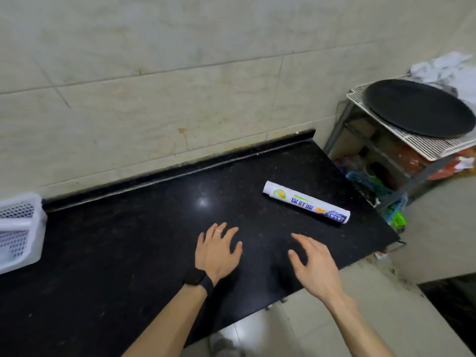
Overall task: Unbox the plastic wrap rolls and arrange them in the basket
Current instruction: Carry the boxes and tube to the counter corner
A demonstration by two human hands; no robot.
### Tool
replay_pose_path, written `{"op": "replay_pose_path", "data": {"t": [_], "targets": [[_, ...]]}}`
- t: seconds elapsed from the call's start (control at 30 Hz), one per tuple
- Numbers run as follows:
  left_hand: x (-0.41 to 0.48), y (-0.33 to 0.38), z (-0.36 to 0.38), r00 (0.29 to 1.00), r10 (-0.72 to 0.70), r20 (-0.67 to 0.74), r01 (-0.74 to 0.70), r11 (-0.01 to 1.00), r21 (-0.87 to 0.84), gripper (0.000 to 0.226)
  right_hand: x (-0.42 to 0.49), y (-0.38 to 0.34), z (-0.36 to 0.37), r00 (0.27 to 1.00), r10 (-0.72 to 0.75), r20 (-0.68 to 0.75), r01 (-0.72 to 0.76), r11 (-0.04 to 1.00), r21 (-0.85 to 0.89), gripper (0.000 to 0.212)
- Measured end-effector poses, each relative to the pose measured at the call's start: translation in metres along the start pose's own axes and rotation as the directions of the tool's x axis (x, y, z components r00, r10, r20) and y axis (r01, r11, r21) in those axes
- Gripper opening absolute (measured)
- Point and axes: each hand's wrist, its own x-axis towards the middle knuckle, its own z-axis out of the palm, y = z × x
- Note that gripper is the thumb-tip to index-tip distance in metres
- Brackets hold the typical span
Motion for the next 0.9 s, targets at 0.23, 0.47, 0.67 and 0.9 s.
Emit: {"op": "replay_pose_path", "data": {"t": [0.23, 0.47, 0.67, 0.9], "targets": [[0.045, 0.022, 0.046, 0.991, 0.014, 0.130, -0.011, 1.000, -0.025, 0.051, 0.055, 0.045, -0.003, 0.994, 0.090, 0.059, -0.085, 0.993, -0.081, 0.045], [0.074, 0.037, 0.082, 0.979, -0.044, 0.201, 0.047, 0.999, -0.012, 0.055, 0.149, 0.094, -0.003, 0.990, 0.105, 0.091, -0.092, 0.986, -0.138, 0.055], [0.075, 0.053, 0.125, 0.934, -0.225, 0.277, 0.215, 0.974, 0.067, 0.070, 0.209, 0.131, 0.015, 0.978, 0.106, 0.178, -0.040, 0.940, -0.338, 0.083], [0.068, 0.055, 0.141, 0.927, -0.286, 0.243, 0.258, 0.956, 0.139, 0.069, 0.223, 0.157, 0.027, 0.991, -0.017, 0.135, 0.068, 0.922, -0.382, 0.069]]}}
